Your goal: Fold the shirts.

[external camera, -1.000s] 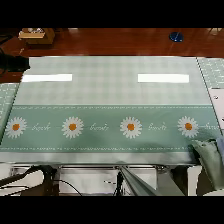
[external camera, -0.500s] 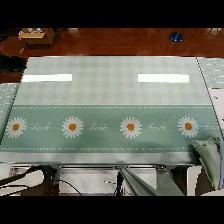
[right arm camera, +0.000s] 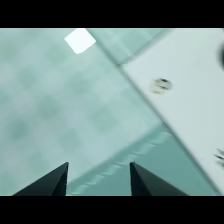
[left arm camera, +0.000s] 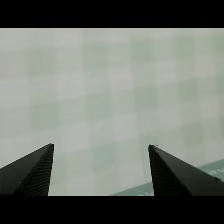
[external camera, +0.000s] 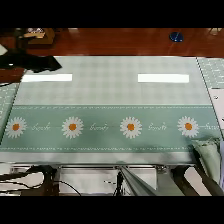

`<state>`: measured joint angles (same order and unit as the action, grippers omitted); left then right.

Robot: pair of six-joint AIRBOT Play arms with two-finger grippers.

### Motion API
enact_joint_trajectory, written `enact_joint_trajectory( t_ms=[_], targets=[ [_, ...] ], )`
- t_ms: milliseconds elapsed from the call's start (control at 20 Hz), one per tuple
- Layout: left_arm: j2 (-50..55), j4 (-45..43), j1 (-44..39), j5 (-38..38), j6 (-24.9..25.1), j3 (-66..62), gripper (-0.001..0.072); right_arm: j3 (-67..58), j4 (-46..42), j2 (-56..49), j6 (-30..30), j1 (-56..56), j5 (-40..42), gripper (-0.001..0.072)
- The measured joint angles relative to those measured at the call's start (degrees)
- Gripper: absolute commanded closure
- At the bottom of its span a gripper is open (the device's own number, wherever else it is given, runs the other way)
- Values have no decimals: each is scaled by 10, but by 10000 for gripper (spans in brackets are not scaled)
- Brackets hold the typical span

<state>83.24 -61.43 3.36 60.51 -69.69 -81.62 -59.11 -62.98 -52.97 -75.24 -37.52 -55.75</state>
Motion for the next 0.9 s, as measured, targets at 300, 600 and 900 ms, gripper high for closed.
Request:
enact_joint_trajectory(
  t_ms=[300, 600, 900],
  targets=[
    [9, -127, -182, 35, -60, -23, 8, -113, -98, -149, -67, 292, -68, 120],
    [12, -196, -250, 54, -123, -38, 9, -139, -206, -179, -105, 379, -137, 124],
    [16, -208, -260, 59, -142, -40, 9, -143, -229, -184, -114, 392, -155, 125]
  ],
)
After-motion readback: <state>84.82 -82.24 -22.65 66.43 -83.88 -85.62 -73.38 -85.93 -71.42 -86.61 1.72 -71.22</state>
